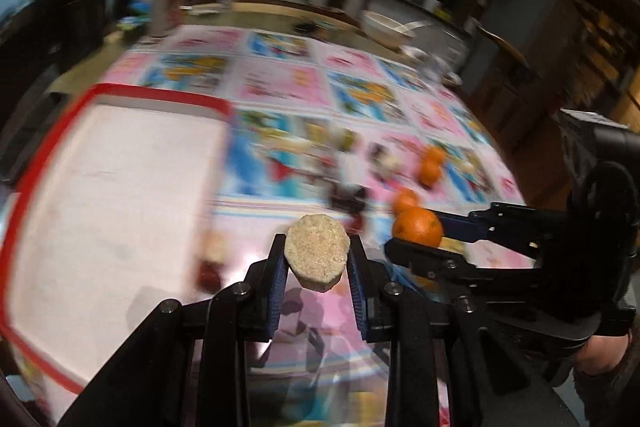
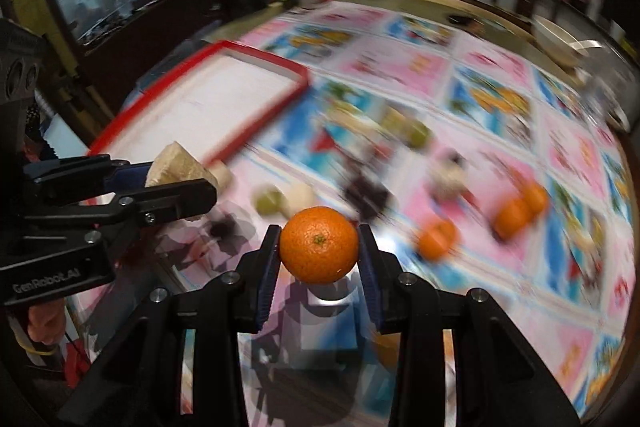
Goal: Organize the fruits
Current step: 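Carry the orange and white cylinder into the red tray and open both tools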
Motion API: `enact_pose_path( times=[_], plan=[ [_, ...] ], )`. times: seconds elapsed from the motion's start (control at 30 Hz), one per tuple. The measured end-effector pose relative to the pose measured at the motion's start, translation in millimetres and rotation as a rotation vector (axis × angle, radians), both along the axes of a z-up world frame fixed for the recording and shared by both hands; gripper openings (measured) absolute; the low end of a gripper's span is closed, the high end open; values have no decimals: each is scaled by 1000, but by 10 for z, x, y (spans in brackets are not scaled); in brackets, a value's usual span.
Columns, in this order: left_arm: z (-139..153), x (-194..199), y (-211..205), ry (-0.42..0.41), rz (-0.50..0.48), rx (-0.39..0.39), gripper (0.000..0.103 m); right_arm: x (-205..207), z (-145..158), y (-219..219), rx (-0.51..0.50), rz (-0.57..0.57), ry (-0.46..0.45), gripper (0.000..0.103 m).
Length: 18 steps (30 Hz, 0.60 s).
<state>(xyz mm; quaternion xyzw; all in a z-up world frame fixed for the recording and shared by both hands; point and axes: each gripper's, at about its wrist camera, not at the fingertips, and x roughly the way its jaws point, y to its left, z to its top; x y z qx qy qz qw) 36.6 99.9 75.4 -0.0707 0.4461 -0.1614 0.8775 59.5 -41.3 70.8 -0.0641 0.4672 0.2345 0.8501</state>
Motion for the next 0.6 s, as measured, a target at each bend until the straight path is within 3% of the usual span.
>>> enact_pose_path(
  times=[0.33,0.6],
  plan=[
    [-179,934,1098,44,177,149,28,995,-112,1196,51,9,8,39],
    [-430,1414,1358,106,219,145,28,1426,-462,1521,1,-16,68,40]
  ],
)
